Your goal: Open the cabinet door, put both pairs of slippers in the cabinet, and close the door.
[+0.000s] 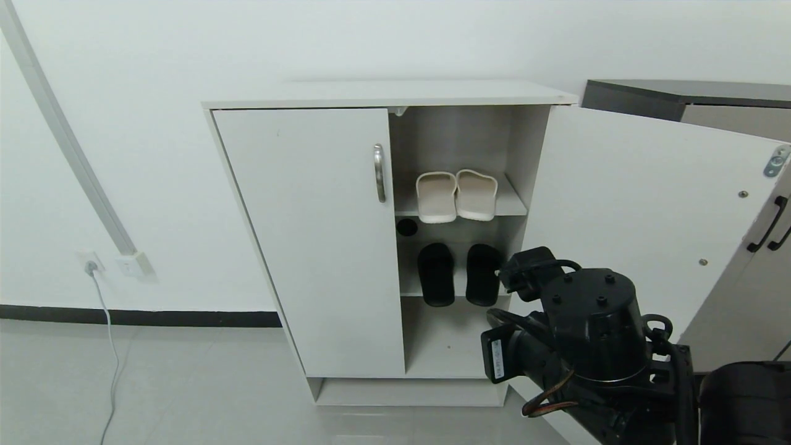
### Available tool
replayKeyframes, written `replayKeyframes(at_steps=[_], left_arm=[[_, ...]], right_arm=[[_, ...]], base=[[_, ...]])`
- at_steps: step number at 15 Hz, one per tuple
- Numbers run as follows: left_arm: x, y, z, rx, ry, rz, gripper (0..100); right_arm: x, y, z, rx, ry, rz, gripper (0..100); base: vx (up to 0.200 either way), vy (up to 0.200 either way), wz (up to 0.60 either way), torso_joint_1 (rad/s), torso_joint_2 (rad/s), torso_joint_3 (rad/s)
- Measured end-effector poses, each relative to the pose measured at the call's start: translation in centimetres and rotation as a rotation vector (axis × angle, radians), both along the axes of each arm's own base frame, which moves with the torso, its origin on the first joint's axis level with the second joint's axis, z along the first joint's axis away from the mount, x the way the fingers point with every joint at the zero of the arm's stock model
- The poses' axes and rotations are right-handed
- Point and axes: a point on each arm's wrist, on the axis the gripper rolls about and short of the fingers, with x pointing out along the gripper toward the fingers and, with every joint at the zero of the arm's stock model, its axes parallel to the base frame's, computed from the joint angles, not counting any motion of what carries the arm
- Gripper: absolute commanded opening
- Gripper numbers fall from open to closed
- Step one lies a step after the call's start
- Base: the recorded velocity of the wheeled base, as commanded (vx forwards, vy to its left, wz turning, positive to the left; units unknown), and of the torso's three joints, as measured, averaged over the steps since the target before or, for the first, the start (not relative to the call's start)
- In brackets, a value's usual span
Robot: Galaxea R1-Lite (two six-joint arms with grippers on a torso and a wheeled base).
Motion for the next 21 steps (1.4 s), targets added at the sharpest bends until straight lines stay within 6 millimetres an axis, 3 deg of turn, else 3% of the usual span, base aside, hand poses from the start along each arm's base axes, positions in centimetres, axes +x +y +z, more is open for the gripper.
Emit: replayKeyframes(at_steps=[9,21], left_arm=[[0.0,0.0,0.0,0.002,0.0,0.0,0],[0.0,0.0,0.0,0.002,0.0,0.0,0]], right_arm=[[0.5,-0.2,-0.7,-0.018,0.014,-0.017,0],[0.5,-0.3,-1.3,-0.036,0.027,-0.019,0]], base=[[0.0,0.0,0.0,0.001,-0.01,-0.013],[0.0,0.0,0.0,0.081,-0.41,-0.337]])
